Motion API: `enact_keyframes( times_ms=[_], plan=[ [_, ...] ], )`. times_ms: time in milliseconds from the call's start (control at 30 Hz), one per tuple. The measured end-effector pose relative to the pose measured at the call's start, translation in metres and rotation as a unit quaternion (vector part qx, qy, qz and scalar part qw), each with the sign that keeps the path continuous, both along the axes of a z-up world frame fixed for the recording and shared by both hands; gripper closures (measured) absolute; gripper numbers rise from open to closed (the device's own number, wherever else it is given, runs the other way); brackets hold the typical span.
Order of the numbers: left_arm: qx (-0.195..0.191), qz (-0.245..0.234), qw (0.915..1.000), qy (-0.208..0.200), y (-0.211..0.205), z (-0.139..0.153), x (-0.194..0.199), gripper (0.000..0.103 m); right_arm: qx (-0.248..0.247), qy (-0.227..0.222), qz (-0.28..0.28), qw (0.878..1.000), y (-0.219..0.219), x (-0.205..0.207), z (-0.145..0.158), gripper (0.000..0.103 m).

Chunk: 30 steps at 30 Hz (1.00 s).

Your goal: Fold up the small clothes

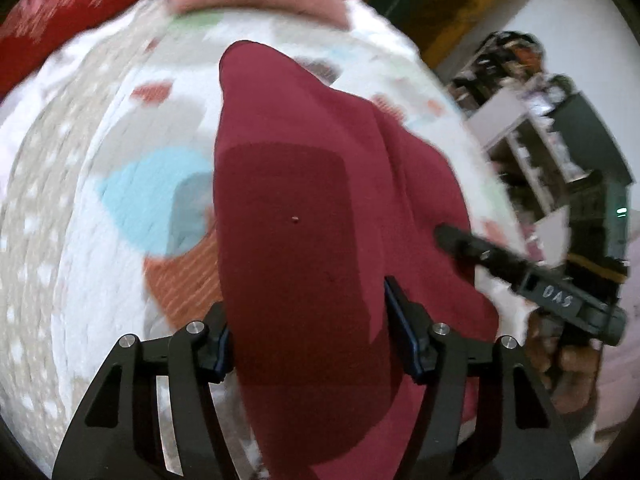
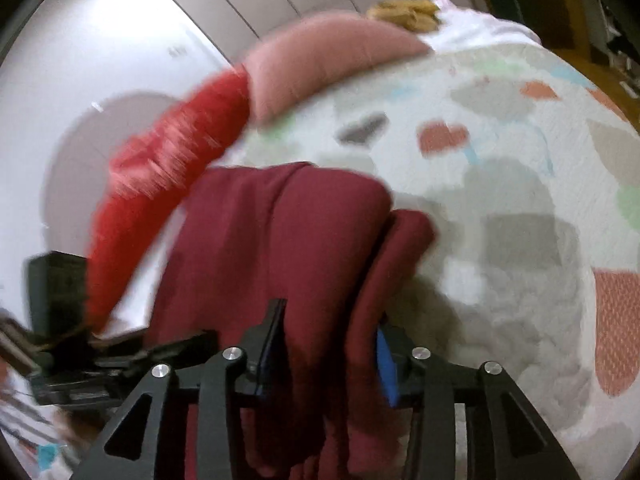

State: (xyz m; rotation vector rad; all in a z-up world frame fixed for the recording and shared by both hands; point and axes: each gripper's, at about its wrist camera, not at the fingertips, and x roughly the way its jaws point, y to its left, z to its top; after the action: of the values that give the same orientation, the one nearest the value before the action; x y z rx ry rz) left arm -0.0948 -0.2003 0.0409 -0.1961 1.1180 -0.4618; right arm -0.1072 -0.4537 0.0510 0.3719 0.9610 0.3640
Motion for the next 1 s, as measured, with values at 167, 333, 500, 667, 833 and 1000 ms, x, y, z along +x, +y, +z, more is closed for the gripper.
enact_keyframes(
  times_ms=[167,333,500,667,833,1000],
  plan=[
    [-0.01,0.024,0.9992,-0.029,0.018,0.009,-0.014,0.033,-0.032,-0.039,-0.018,0.999,-0.005,-0.024,0.019,0.057],
    [0.039,0.053,0.9928,-0.1,0.017,0.029,-0.027,0.033,-0.072,-0.103,0.04,0.991,0.022,-0.057,0.05,0.06],
    [0.089,0.068,0.9821,-0.151,0.014,0.041,-0.045,0.033,-0.157,-0.085,0.069,0.982,0.059,-0.055,0.018,0.064],
    [0.098,0.08,0.976,-0.177,0.007,0.052,-0.047,0.033,-0.15,-0.072,0.034,0.985,0.049,-0.062,0.001,0.063],
    [0.102,0.09,0.9689,-0.207,0.003,0.062,-0.058,0.033,-0.131,-0.111,0.006,0.985,0.043,-0.079,0.03,0.056],
    [0.118,0.089,0.9632,-0.224,-0.003,0.069,-0.066,0.033,-0.15,-0.138,-0.018,0.979,0.051,-0.09,0.053,0.055]
  ],
)
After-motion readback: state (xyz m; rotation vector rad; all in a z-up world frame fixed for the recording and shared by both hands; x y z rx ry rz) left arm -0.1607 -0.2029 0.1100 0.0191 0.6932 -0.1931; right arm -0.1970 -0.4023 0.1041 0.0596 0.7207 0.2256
